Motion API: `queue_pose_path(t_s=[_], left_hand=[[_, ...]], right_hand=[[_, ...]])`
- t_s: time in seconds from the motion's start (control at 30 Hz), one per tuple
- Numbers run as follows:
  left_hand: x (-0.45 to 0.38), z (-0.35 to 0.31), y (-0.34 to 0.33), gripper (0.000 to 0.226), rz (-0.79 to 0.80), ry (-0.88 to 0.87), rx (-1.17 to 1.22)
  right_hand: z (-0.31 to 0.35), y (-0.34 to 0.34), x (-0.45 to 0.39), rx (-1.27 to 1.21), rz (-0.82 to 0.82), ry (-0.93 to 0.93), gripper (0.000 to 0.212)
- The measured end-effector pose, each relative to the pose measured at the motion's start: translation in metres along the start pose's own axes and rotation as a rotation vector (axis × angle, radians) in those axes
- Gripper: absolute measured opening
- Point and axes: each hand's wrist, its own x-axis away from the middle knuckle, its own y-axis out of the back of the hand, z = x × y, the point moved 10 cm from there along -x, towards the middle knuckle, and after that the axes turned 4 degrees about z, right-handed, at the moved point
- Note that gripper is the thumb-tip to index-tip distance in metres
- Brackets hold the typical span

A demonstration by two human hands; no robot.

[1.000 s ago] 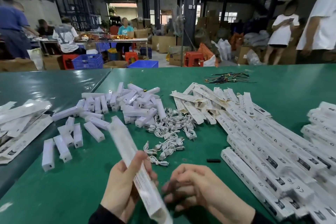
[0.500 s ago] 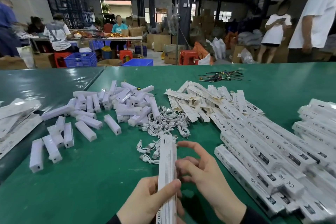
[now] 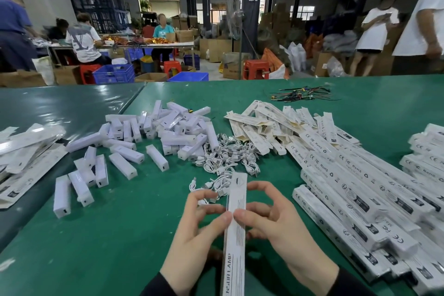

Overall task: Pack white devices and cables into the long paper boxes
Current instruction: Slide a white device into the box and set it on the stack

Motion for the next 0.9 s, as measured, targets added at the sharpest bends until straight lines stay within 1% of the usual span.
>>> queue_pose_path(t_s=[0.1,0.23,0.3,0.37,0.4,0.53,0.63,0.7,0.77,0.83,0.9], left_hand=[[-0.001,-0.003,0.001,0.034,0.040,-0.028,-0.041],[0.000,0.000,0.001,0.035,0.048,-0.013,-0.051],[0.001,0.002,-0.002,0.039,0.078,0.010,-0.041],[0.003,0.005,-0.005,0.047,0.100,0.038,-0.027],[0.003,0.007,-0.005,0.047,0.099,0.050,-0.022],[0.002,0.011,-0.001,0.044,0.062,0.062,-0.017],[0.003,0.010,-0.002,0.039,0.077,0.056,-0.032],[0.002,0.006,-0.004,0.030,0.086,0.029,-0.025],[0.001,0.002,-0.006,0.026,0.096,-0.002,-0.008],[0.002,0.001,-0.010,0.033,0.122,-0.011,0.005],[0.004,0.002,-0.012,0.038,0.138,-0.009,-0.015]], right_hand=[[-0.003,-0.009,0.001,0.007,0.063,-0.023,0.052],[-0.007,-0.011,0.001,0.017,0.090,-0.054,0.043],[-0.010,-0.011,0.002,0.009,0.086,-0.069,0.036],[-0.011,-0.010,0.003,0.019,0.076,-0.078,0.032],[-0.011,-0.010,0.003,0.031,0.073,-0.082,0.031],[-0.014,-0.010,0.003,0.070,0.068,-0.102,0.028],[-0.014,-0.012,0.004,0.094,0.088,-0.105,0.027],[-0.016,-0.015,0.005,0.059,0.113,-0.126,0.028],[-0.021,-0.018,0.005,-0.046,0.121,-0.170,0.029],[-0.026,-0.017,0.003,-0.137,0.097,-0.197,0.032],[-0.027,-0.019,0.002,-0.167,0.085,-0.208,0.033]])
